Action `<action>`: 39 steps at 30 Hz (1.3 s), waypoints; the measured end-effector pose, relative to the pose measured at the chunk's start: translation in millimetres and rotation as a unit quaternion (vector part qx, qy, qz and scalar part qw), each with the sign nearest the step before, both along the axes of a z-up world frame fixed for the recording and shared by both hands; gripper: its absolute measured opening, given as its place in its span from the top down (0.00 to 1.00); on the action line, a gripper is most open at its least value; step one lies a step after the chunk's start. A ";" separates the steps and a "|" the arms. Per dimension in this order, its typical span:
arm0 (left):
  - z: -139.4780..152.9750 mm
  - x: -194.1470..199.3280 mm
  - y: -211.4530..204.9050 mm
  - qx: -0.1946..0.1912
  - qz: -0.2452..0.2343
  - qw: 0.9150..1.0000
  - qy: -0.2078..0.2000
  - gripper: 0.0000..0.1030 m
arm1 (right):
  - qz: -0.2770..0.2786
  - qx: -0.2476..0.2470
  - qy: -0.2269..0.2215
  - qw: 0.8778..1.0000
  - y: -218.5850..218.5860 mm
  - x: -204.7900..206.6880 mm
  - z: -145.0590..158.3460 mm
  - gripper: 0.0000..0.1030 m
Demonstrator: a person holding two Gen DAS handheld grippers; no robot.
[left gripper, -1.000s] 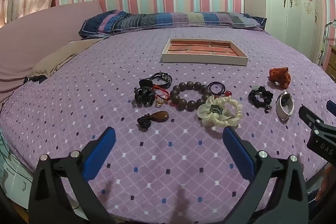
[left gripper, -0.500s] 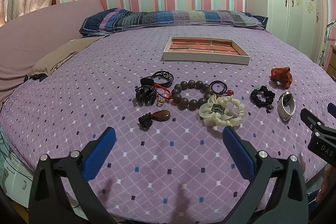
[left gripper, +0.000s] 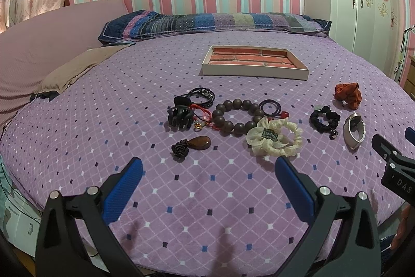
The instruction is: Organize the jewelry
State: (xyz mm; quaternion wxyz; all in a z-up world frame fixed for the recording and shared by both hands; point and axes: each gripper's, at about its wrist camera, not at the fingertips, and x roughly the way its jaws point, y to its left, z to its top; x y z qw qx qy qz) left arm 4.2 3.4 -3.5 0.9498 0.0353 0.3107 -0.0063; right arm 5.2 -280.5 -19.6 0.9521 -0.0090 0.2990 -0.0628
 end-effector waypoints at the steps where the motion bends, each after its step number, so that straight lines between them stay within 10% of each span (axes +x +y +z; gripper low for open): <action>1: 0.0 0.1 -0.1 0.000 0.000 1.000 0.000 0.04 | 0.000 0.000 0.001 1.000 -0.5 0.0 -0.1 0.04; 39: 0.3 -0.3 -0.2 0.003 0.000 1.000 0.001 0.03 | -0.003 0.000 0.006 1.000 -4.3 1.2 -4.5 0.04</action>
